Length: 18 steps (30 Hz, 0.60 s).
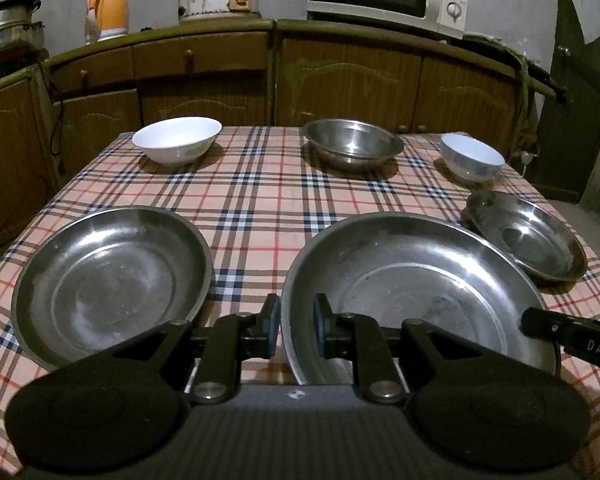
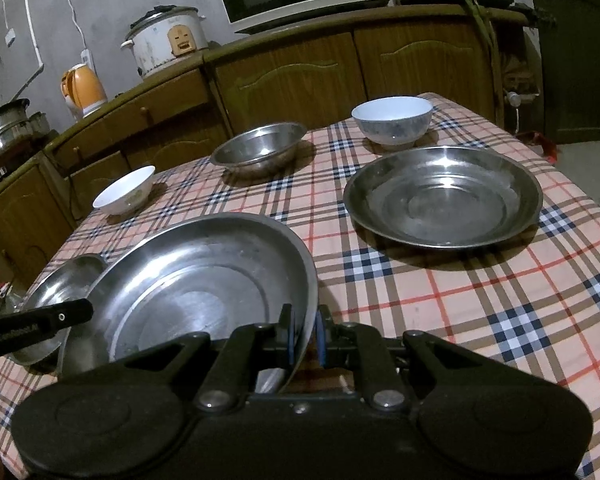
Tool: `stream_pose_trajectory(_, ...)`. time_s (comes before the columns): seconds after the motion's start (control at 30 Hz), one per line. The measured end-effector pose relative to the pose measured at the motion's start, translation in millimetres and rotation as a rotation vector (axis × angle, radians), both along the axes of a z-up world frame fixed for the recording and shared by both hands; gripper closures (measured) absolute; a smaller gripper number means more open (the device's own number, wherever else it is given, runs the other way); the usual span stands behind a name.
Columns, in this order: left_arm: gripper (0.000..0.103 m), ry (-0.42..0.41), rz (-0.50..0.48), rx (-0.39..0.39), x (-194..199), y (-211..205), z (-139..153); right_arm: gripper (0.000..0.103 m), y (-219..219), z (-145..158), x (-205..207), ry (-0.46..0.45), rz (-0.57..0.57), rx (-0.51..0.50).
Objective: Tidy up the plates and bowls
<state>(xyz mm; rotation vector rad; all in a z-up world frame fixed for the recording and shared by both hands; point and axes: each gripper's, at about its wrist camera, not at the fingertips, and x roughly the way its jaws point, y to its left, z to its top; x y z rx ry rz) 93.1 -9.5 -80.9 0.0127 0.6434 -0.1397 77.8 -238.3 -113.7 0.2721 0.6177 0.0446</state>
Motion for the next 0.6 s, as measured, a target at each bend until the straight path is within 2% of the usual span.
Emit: stream_pose_trajectory(0.6, 0.085, 0.022, 0.006, 0.021, 12, -2, -19, 0.088, 1, -17, 16, 0.034, 0.01, -0.015)
